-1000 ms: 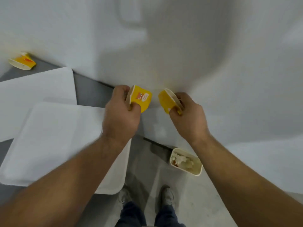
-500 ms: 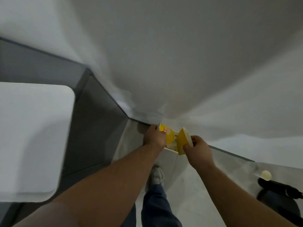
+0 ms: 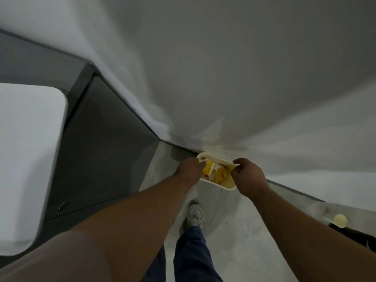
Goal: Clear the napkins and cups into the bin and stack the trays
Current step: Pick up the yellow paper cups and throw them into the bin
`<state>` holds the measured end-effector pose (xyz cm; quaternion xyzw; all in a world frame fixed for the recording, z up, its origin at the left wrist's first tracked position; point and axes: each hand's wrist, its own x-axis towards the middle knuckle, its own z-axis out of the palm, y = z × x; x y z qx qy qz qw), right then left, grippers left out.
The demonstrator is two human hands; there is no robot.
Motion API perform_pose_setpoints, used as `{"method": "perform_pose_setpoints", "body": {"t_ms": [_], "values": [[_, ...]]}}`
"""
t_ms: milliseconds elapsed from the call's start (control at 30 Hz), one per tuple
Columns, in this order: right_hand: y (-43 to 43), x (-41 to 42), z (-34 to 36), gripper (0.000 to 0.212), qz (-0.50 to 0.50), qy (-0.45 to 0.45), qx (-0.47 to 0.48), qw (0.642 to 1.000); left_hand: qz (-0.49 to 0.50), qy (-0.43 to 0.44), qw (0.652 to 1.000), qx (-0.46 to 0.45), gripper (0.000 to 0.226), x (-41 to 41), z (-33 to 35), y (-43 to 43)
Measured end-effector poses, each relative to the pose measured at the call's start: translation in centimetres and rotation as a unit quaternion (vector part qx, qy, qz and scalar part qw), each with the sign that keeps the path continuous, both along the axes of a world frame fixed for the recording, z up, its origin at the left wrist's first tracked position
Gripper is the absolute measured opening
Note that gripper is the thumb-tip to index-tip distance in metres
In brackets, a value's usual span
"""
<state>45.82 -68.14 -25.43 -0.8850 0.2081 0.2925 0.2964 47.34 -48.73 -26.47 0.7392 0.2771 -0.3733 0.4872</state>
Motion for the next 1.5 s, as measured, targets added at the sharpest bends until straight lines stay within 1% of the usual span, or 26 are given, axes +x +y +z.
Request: {"method": "perform_pose_setpoints", "body": {"t_ms": [100,167,233,333,433,600,633,767,867,1000,1067,1133,1200,1267,1400,1500], "values": [[1.6,0.0,1.9,0.017,0.001,-0.023,0.021,1.0,0.016,-0.062,0.997,0.049,0.023,-0.7,2.1,1.5],[3.0,0.1,3.9,0.009,0.009,-0.048,0.039,0.998,0.03,-0.1,0.991,0.078,0.016,-1.0,4.2,2.5],[4.4,0.5,6.7,0.007,0.024,-0.084,0.058,0.994,0.034,-0.146,0.984,0.093,0.012,-1.2,7.2,3.4],[7.1,1.2,12.1,0.007,0.055,-0.149,0.081,0.984,0.054,-0.217,0.972,0.076,0.011,-1.7,13.3,5.4],[10.5,2.1,18.0,0.006,0.08,-0.19,0.124,0.971,0.086,-0.273,0.956,0.069,0.013,-2.7,20.0,7.9],[17.8,3.6,27.0,0.004,0.145,-0.253,0.19,0.937,0.157,-0.372,0.914,0.046,0.014,-4.7,30.2,13.6],[19.4,3.7,28.5,0.003,0.156,-0.261,0.203,0.931,0.173,-0.385,0.905,0.048,0.013,-5.0,31.8,15.0],[26.2,4.2,33.1,0.015,0.208,-0.282,0.245,0.904,0.244,-0.417,0.873,0.074,0.011,-6.1,35.9,21.6],[31.0,4.7,35.3,0.013,0.252,-0.291,0.258,0.886,0.302,-0.429,0.846,0.092,0.008,-6.9,36.9,27.5],[37.2,5.6,36.3,0.009,0.315,-0.304,0.234,0.868,0.333,-0.403,0.841,0.143,0.009,-6.4,36.3,35.7],[40.3,6.1,36.2,0.006,0.327,-0.303,0.218,0.868,0.326,-0.388,0.841,0.189,0.009,-5.4,35.6,39.8],[43.2,6.8,35.9,0.004,0.333,-0.299,0.21,0.869,0.299,-0.37,0.848,0.235,0.008,-4.1,34.7,43.8],[45.9,7.5,35.6,0.002,0.339,-0.292,0.199,0.872,0.269,-0.356,0.856,0.259,0.009,-2.3,33.7,47.5],[48.2,8.3,35.0,0.003,0.342,-0.282,0.186,0.877,0.231,-0.342,0.862,0.294,0.017,-0.1,32.7,51.2],[51.3,9.0,33.5,0.005,0.355,-0.257,0.156,0.885,0.127,-0.321,0.86,0.375,0.043,5.7,31.3,58.0],[52.5,9.3,32.5,0.005,0.355,-0.252,0.139,0.889,0.043,-0.307,0.862,0.4,0.053,10.4,30.8,61.8]]}}
